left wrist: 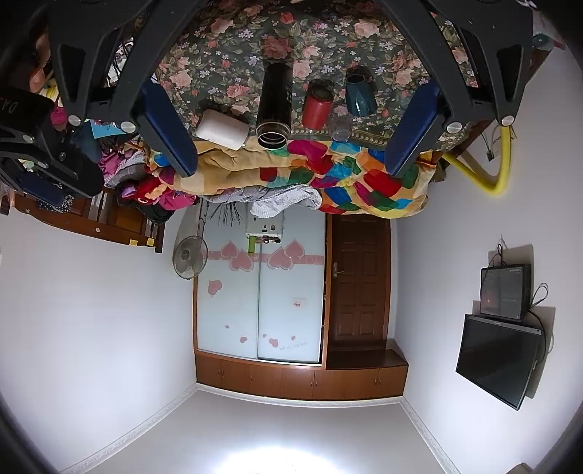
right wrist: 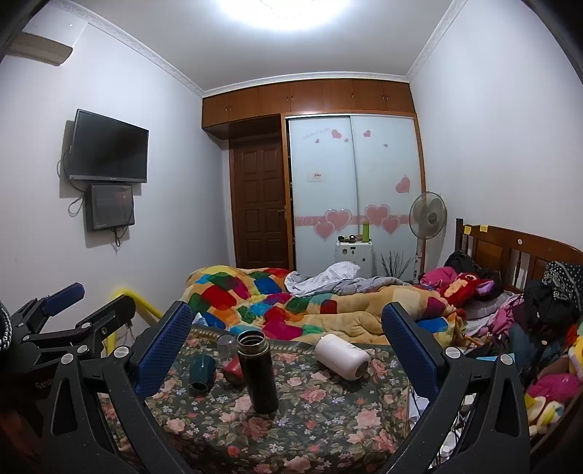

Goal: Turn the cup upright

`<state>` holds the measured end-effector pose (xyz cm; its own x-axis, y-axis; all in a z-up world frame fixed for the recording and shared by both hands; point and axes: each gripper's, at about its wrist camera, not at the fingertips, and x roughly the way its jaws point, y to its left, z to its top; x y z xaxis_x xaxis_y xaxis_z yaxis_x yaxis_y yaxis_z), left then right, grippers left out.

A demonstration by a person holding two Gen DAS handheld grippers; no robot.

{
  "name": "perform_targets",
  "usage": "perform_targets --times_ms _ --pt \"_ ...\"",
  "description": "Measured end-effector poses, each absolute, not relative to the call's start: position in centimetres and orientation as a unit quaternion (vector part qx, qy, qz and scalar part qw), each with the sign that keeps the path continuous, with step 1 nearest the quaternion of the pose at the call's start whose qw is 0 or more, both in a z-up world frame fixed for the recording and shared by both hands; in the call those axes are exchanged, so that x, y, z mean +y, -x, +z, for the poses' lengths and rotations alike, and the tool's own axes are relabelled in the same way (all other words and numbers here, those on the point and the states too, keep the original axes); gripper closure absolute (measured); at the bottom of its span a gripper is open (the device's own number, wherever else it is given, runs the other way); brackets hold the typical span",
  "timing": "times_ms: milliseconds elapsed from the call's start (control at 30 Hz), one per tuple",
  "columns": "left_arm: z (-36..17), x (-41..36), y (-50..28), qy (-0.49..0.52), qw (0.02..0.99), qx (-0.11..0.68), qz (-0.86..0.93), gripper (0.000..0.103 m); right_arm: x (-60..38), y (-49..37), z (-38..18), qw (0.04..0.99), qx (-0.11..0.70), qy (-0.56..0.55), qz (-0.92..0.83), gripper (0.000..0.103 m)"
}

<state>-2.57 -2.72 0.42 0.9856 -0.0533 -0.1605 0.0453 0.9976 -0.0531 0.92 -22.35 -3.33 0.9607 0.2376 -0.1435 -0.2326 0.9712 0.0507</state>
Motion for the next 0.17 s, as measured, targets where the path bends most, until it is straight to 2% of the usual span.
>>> perform_targets --times_ms 167 --pt "-0.07 -2.0 2.34 0.034 0.995 0.087 -0.031 0.0 -22.29 -0.95 -3.38 0.99 0.076 -0.015 0.118 0.0"
